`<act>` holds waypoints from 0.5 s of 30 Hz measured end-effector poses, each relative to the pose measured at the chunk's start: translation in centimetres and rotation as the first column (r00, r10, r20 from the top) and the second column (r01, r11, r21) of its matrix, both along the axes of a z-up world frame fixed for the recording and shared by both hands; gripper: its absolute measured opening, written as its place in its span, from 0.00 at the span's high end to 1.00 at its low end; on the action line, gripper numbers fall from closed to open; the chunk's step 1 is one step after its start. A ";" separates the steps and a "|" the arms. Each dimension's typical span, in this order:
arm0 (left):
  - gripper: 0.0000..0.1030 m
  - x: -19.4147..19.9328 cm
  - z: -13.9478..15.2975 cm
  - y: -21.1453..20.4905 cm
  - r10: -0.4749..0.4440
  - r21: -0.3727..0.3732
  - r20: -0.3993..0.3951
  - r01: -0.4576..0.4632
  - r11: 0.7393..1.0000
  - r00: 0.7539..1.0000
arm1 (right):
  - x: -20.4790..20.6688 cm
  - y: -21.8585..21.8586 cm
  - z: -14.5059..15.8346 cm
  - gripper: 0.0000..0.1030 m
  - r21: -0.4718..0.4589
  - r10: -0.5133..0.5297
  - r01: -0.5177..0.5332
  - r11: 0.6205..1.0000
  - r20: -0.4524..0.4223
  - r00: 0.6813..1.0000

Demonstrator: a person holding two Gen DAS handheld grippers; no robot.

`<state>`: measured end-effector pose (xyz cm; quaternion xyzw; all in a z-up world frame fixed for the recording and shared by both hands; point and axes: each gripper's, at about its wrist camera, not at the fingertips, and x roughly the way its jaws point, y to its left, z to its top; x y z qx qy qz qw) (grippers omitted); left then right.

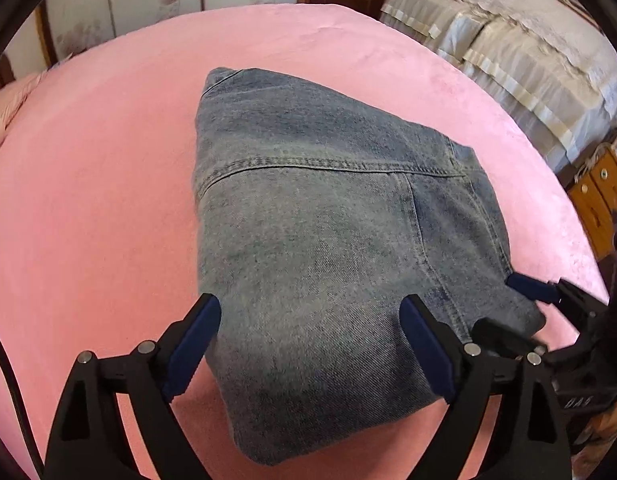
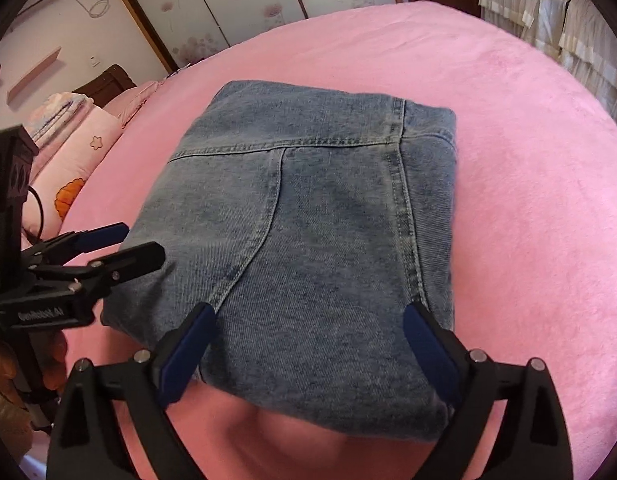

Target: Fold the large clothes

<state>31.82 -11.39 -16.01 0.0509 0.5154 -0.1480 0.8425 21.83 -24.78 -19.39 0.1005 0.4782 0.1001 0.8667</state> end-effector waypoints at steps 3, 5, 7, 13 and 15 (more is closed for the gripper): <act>0.12 -0.4 1.1 0.8 0.031 -0.020 -0.010 -0.031 0.999 0.999 | -0.7 0.0 1.0 0.07 0.023 -0.026 0.026 0.999 -0.005 1.000; 0.12 -1.0 2.3 1.1 0.046 -0.002 0.015 -0.046 0.999 0.999 | -1.3 -0.5 2.0 0.07 0.056 -0.049 0.051 0.997 -0.031 0.998; 0.12 -1.5 3.5 1.5 0.058 0.018 0.034 -0.059 0.998 0.998 | -1.7 -0.9 2.7 0.07 0.083 -0.044 0.050 0.995 -0.062 0.997; 0.12 -2.7 6.4 2.6 0.052 0.010 0.056 -0.053 0.999 0.997 | -3.3 -1.6 5.9 0.07 -0.020 -0.074 0.073 0.997 -0.056 0.996; 0.12 -2.8 7.3 3.0 0.048 -0.009 0.058 -0.047 0.999 0.997 | -3.7 -1.7 7.2 0.07 -0.066 -0.081 0.078 0.995 -0.046 0.996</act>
